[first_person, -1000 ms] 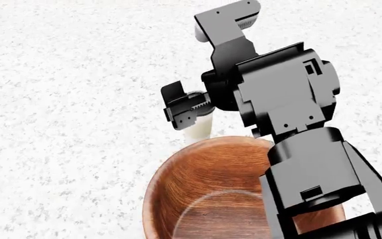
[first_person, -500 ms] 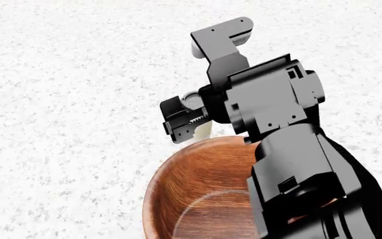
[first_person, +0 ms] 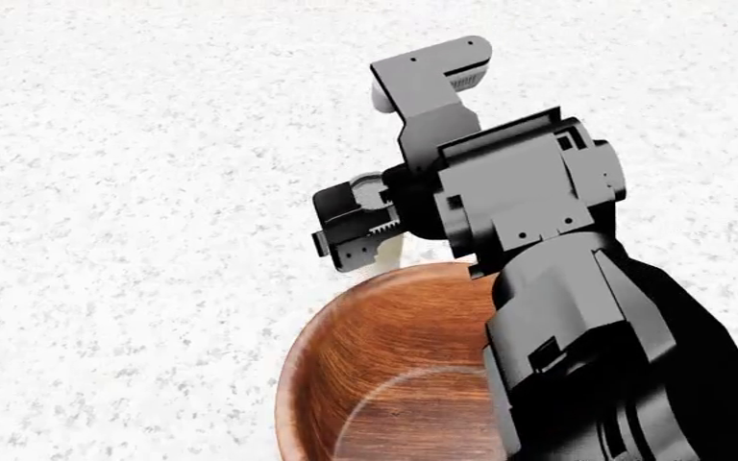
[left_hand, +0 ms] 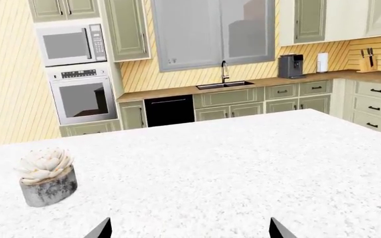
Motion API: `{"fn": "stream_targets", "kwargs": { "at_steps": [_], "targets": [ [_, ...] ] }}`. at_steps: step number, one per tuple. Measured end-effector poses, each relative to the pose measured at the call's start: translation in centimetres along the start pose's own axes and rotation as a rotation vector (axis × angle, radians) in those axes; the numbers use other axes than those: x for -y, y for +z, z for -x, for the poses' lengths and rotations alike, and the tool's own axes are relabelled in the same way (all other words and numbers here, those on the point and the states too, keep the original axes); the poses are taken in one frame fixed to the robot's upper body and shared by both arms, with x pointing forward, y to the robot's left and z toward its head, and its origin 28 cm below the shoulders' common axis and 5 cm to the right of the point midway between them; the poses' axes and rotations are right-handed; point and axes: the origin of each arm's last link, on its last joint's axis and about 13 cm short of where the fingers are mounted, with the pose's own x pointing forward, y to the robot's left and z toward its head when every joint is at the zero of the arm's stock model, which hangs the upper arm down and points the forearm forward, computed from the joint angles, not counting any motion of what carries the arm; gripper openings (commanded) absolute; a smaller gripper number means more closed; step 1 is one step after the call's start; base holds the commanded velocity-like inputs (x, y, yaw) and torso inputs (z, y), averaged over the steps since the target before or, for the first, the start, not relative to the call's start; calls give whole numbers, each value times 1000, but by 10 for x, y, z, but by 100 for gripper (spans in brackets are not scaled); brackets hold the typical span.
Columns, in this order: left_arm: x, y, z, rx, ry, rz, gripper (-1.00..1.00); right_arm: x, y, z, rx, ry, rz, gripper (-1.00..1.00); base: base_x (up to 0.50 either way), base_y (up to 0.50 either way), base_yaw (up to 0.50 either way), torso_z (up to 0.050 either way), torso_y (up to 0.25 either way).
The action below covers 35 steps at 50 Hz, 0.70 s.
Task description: Place the cup inside the bowl on the dining table and move the bowl to any counter.
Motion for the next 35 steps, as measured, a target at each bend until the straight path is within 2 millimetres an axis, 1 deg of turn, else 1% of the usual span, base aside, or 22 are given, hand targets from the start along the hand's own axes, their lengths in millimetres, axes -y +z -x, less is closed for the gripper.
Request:
{"fn": "stream_targets", "kwargs": {
  "at_steps": [11, 22, 29, 35],
  "targets": [
    [0, -1, -1, -1, -3, 0, 100, 1, 4, 2, 23, -24, -9, -100, 0, 0, 0, 0, 1],
    [1, -1, -2, 3, -7, 2, 100, 4, 21, 18, 83, -28, 1, -100, 0, 0, 0, 0, 1],
    [2, -2, -3, 4, -10, 5, 100, 1, 26, 38, 134, -8, -10, -100, 0, 0, 0, 0, 0],
    [3, -3, -4, 5, -14, 5, 100, -4, 27, 67, 194, 20, -22, -100, 0, 0, 0, 0, 0]
  ]
}}
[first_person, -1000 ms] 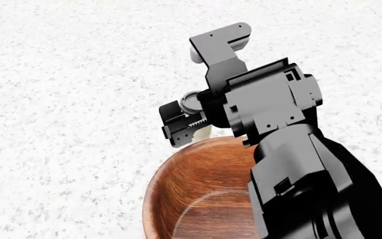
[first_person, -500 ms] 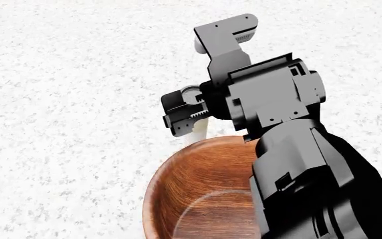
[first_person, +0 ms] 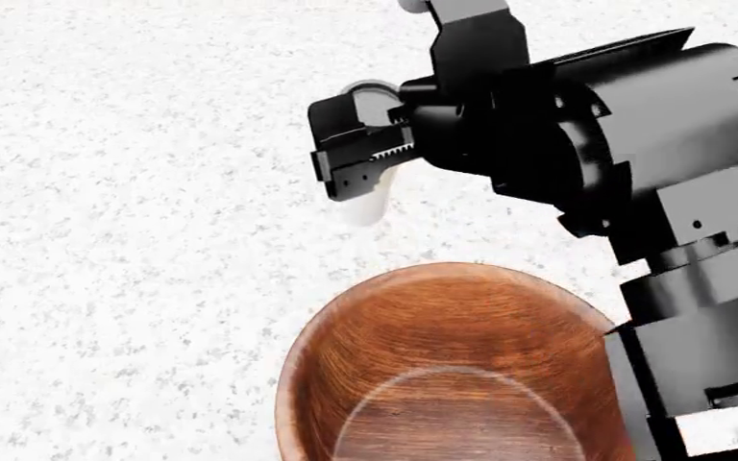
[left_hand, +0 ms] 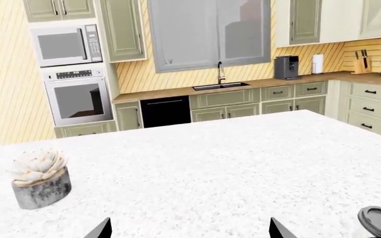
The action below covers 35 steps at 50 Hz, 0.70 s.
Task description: Place the cup inside the bowl on the dining table and move the bowl to any counter.
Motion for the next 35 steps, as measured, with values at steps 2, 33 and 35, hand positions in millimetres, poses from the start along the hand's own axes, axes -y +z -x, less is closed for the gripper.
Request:
{"fn": "stream_targets", "kwargs": {
  "at_steps": [2, 33, 35],
  "targets": [
    [0, 0, 0, 1, -1, 0, 100, -2, 2, 12, 20, 7, -3, -100, 0, 0, 0, 0, 0],
    [6, -3, -3, 10, -28, 1, 100, -4, -23, 153, 108, 115, 87, -100, 0, 0, 0, 0, 0],
    [6, -3, -3, 10, -31, 0, 100, -2, -24, 157, 106, 121, 92, -100, 0, 0, 0, 0, 0]
  ]
}}
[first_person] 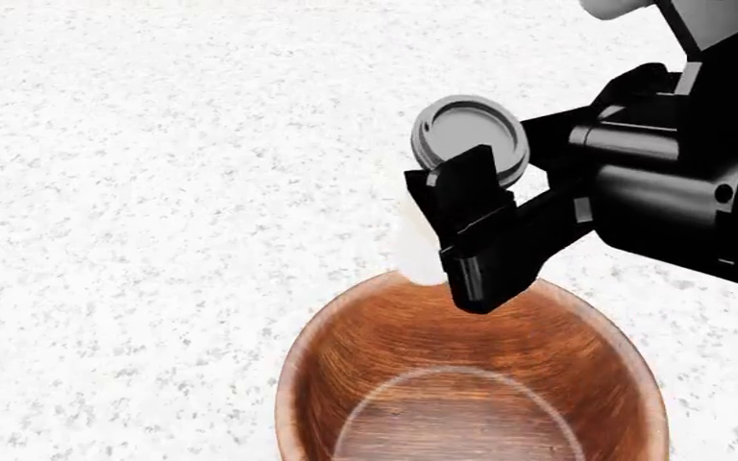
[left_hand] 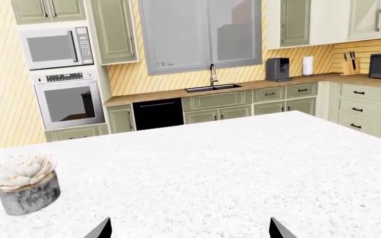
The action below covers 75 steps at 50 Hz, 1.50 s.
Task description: Place the cup inside the bowl on the dining table and move the bowl to any counter.
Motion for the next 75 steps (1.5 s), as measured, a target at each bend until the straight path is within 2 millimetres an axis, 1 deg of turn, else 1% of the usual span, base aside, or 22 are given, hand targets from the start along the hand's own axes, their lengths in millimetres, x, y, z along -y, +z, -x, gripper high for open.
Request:
{"fn": "stream_targets", "kwargs": {
  "at_steps": [8, 16, 32, 46, 60, 61, 75],
  "targets": [
    [1, 0, -1, -2, -7, -3, 100, 3, -2, 11, -23, 30, 24, -100, 0, 0, 0, 0, 0],
    [2, 0, -1, -2, -10, -4, 100, 4, -10, 13, -75, 62, 39, -100, 0, 0, 0, 0, 0],
    [2, -2, 0, -4, -10, -4, 100, -3, -35, -7, -217, 82, 74, -100, 0, 0, 0, 0, 0],
    [2, -3, 0, -7, -12, -5, 100, -8, -54, -22, -293, 72, 83, -100, 0, 0, 0, 0, 0],
    [3, -2, 1, -10, -17, -12, 100, -8, -65, -29, -327, 59, 77, -100, 0, 0, 0, 0, 1],
    [3, -2, 1, -10, -17, -12, 100, -8, -65, -29, -328, 59, 77, 100, 0, 0, 0, 0, 0],
    [4, -2, 2, -9, -22, -13, 100, -7, -62, -27, -315, 38, 86, 100, 0, 0, 0, 0, 0]
  ]
}}
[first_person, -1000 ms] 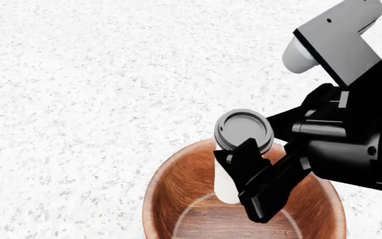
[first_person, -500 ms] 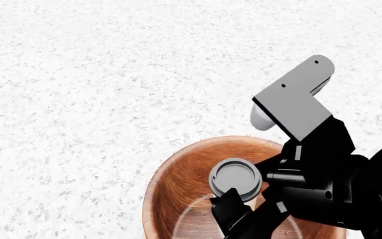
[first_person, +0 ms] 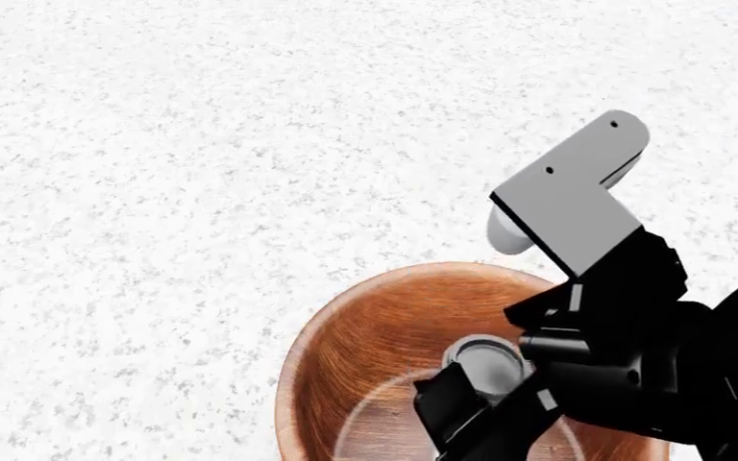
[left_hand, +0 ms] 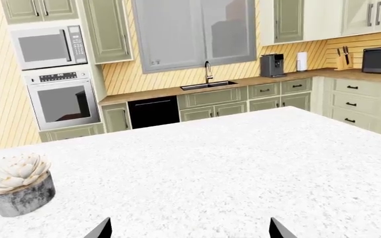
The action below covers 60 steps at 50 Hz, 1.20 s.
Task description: Place the cup inside the bowl on the dining table and move the bowl to any counter.
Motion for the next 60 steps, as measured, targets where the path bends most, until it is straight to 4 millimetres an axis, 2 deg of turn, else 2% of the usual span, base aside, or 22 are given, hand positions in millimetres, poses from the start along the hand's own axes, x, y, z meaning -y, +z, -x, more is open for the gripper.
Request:
{"fn": "stream_targets", "kwargs": {
  "at_steps": [9, 17, 24, 35, 43, 60],
  "targets": [
    [0, 0, -1, 0, -1, 1, 100, 5, 8, 6, 46, -29, -11, 100, 0, 0, 0, 0, 0],
    [0, 0, -1, 1, -2, 2, 100, 15, 22, 23, 120, -93, -44, 100, 0, 0, 0, 0, 0],
    [2, -1, 0, -1, -5, 1, 100, 28, 25, 39, 150, -162, -88, 100, 0, 0, 0, 0, 0],
    [8, -1, 0, 8, -47, 4, 100, 41, 9, 54, 111, -236, -161, 100, 0, 0, 0, 0, 0],
    [14, -8, 2, -11, -97, -2, 100, 44, -12, 46, 25, -228, -220, 100, 0, 0, 0, 0, 0],
    [21, -21, 6, -42, -156, -2, 100, 44, -36, 31, -121, -198, -295, 100, 0, 0, 0, 0, 0]
  ]
}}
